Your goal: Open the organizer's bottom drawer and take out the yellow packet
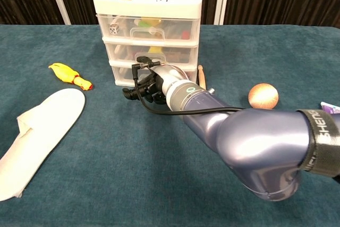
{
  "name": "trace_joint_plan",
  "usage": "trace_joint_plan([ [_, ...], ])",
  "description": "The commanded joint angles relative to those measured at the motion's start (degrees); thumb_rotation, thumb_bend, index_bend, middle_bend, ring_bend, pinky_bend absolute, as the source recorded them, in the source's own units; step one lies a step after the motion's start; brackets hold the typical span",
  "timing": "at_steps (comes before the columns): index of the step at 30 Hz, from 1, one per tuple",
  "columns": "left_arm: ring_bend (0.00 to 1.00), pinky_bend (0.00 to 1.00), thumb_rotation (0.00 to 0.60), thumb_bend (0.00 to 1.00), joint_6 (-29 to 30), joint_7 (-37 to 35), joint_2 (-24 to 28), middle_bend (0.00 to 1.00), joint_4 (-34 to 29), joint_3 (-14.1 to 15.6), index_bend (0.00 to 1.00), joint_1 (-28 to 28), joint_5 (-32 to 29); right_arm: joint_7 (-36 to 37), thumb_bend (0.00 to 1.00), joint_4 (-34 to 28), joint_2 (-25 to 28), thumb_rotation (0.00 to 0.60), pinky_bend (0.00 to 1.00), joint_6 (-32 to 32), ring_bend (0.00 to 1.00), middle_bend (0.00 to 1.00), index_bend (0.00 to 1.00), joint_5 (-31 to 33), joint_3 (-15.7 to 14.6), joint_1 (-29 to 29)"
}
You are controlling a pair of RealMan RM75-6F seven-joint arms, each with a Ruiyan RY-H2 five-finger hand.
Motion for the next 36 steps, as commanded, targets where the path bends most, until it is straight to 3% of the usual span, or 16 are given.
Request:
trace_joint_plan([
  [1,0.0,0.0,0.6,0.47,0.0,0.0,0.0,0.0,0.0,0.0,0.03,0.0,0.0,0.2,0.47,-0.1,0.2,0.6,0.99,-0.4,0.83,0.78,0.09,0.2,0.0,0.1],
  [36,0.0,0.0,0.6,0.47,-0.1,0.2,0.0,0.0,0.1,-0.1,0.03,0.0,-0.3,0.6,0.47,-5.8,2.9,0.6,0.99,-1.4,0.82,0.78,0.12,0.0,-4.1,-1.8],
])
